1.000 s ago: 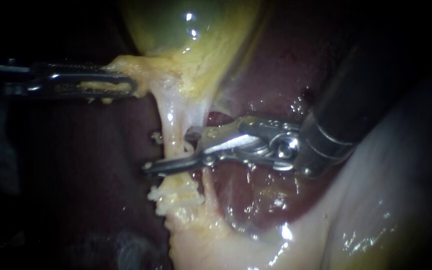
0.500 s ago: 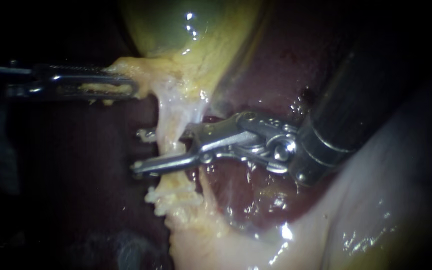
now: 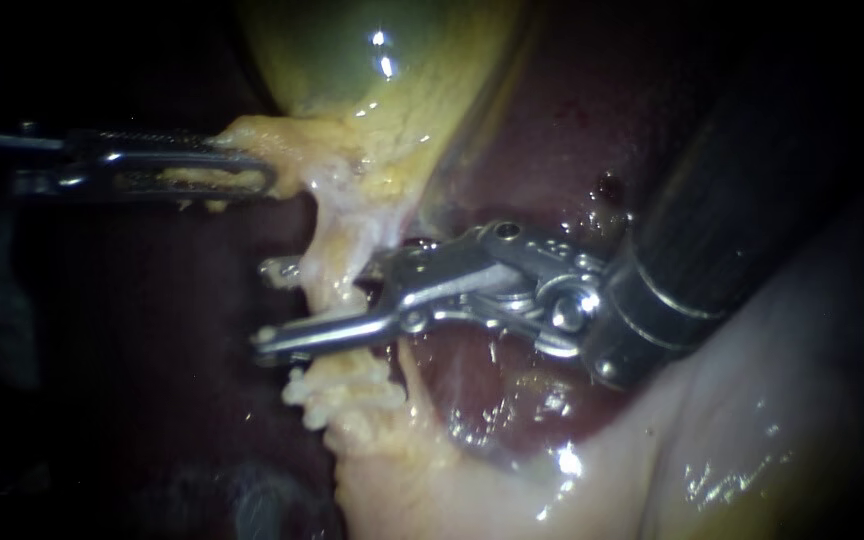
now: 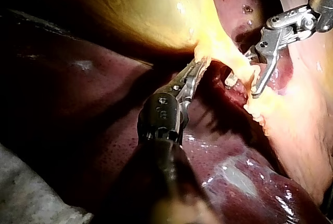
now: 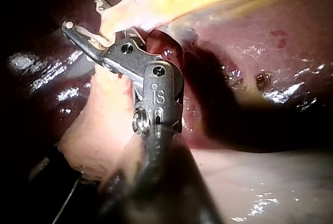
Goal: Clipping third clip left tube
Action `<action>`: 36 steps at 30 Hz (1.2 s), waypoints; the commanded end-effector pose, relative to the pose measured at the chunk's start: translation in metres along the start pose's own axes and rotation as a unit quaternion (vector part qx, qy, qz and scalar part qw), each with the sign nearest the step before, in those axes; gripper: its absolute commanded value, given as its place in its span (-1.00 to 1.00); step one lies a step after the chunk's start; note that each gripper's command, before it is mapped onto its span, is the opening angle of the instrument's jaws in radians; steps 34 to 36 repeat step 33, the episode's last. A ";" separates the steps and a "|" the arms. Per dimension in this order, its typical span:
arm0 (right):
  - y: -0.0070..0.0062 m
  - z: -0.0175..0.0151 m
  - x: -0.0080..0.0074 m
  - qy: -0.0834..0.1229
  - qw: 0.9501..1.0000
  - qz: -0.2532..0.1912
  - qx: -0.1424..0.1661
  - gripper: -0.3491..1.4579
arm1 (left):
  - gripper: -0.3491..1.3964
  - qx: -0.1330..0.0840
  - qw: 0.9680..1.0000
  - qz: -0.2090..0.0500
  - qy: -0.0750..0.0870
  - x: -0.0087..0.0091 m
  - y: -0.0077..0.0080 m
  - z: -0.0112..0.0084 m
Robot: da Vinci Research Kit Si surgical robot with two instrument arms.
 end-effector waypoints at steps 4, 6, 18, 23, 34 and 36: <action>0.0006 -0.0008 -0.0002 -0.007 1.000 0.000 -0.010 -0.47 | -1.00 0.000 1.000 0.000 0.000 0.0000 0.0000 0.0000; 0.0006 -0.0009 -0.0003 -0.010 1.000 0.000 -0.011 -0.55 | -1.00 0.000 1.000 0.000 0.000 0.0000 0.0000 0.0000; 0.0005 -0.0014 -0.0004 -0.019 1.000 0.009 -0.015 -1.00 | -1.00 0.000 1.000 0.000 0.000 0.0000 0.0000 0.0000; 0.0005 -0.0018 -0.0005 -0.053 0.998 0.025 -0.027 -1.00 | -1.00 0.000 1.000 0.000 0.000 0.0000 0.0000 0.0000; 0.0005 -0.0019 -0.0005 -0.055 0.998 0.025 -0.024 -1.00 | -1.00 0.000 1.000 0.000 0.000 0.0000 0.0000 0.0000; 0.0005 -0.0019 -0.0005 -0.055 0.998 0.025 -0.024 -1.00 | -1.00 0.000 1.000 0.000 0.000 0.0000 0.0000 0.0000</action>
